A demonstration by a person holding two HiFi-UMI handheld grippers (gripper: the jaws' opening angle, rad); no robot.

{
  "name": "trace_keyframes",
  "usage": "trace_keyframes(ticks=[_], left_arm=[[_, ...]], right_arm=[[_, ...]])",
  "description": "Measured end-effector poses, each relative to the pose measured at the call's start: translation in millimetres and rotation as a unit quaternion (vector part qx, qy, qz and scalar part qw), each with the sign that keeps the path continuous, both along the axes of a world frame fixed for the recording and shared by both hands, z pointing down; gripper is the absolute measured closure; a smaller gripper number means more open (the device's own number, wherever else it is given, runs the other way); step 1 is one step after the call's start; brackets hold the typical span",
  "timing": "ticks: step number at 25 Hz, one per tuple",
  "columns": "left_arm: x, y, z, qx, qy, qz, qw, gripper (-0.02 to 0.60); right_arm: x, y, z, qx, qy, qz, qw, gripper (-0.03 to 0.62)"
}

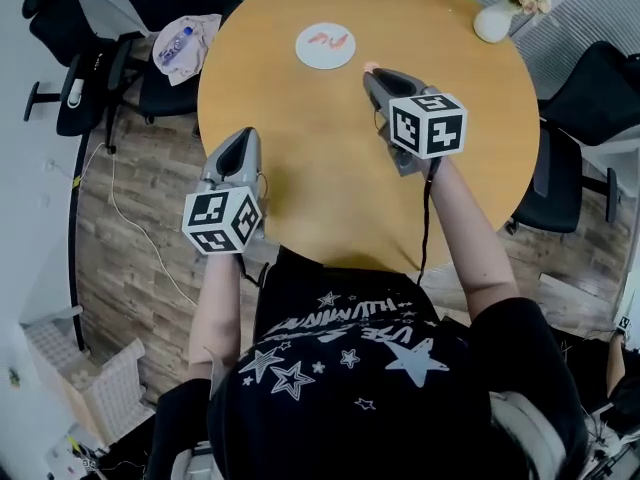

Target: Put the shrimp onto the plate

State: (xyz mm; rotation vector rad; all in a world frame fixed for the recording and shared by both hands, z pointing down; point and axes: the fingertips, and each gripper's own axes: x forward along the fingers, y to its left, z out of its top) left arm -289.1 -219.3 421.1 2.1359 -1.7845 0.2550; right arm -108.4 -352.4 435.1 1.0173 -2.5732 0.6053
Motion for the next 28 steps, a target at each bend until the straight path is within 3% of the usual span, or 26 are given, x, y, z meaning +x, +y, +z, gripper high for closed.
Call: trace_keyframes(ticks=[10,28], left_arm=[[-35,-76,17,-0.015,0.004,0.069,0.9975,0.58],[-67,-136,77,-0.054,0.007,0.102,0.9933,0.58]], right_arm=[[-49,-46,31,-0.009,0.051,0.023,0.998,0.53],[-97,-101,122,-0.038,0.138,-0.005,0.99,0.528]])
